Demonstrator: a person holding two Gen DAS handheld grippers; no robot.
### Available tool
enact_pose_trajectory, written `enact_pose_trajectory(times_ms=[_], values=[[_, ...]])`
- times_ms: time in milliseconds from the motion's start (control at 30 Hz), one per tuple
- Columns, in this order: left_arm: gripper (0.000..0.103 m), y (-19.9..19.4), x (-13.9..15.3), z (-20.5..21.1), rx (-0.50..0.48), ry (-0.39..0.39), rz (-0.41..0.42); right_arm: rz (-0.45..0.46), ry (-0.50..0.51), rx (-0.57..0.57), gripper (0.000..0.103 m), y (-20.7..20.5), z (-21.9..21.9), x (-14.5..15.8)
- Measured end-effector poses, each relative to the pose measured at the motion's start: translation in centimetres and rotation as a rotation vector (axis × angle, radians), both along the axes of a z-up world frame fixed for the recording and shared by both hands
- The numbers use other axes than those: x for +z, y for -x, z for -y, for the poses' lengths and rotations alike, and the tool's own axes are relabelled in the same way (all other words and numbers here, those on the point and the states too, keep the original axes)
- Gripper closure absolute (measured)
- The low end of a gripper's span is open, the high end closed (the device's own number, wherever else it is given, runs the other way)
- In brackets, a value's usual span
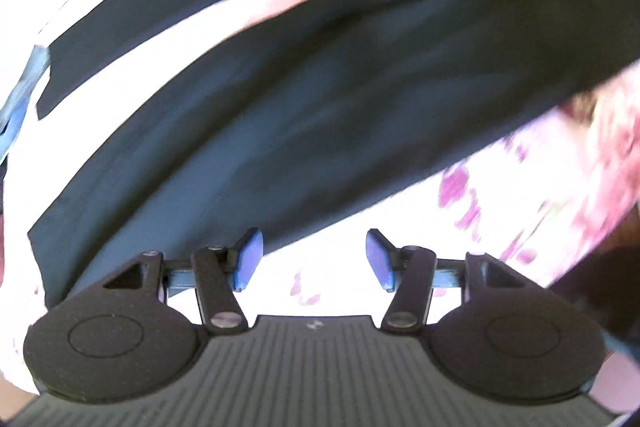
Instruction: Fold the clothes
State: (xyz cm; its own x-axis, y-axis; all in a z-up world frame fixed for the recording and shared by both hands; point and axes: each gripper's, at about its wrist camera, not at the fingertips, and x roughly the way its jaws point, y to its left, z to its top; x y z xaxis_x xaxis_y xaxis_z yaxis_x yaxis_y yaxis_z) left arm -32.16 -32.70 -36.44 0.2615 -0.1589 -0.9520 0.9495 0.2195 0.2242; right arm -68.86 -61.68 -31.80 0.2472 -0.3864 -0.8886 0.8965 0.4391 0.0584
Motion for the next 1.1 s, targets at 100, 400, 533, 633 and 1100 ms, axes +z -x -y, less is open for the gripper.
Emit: enact_pose_trajectory(times_ms=[100,400,533,633,1100], values=[[0.050,-3.2,0.0,-1.6,-0.019,0.044,-0.018,0.006,-0.013,0.026,0.037,-1.8,-2.5,0.3],[0.052,-18.4,-1.6,-0.2,-0.114,0.159,-0.058,0.121,-0.006,0.328,0.037,-18.5,-7.2,0.9],[0.053,-24.7,-3.6,-0.1,-0.172,0.117,-0.035,0.044,0.052,0.452,0.037,-26.8,-6.8,-1.3],[0.053,-28.6,-4.4,-0.9,-0.142,0.120,-0.054,-0.030,0.018,0.453,0.038,-30.3,-5.2,-3.8],[0.102,-31.8,-3.1,-3.8,-0.186,0.173,-0.169,-0.054,0.021,0.524,0.038,-31.9,-4.3,-3.4]])
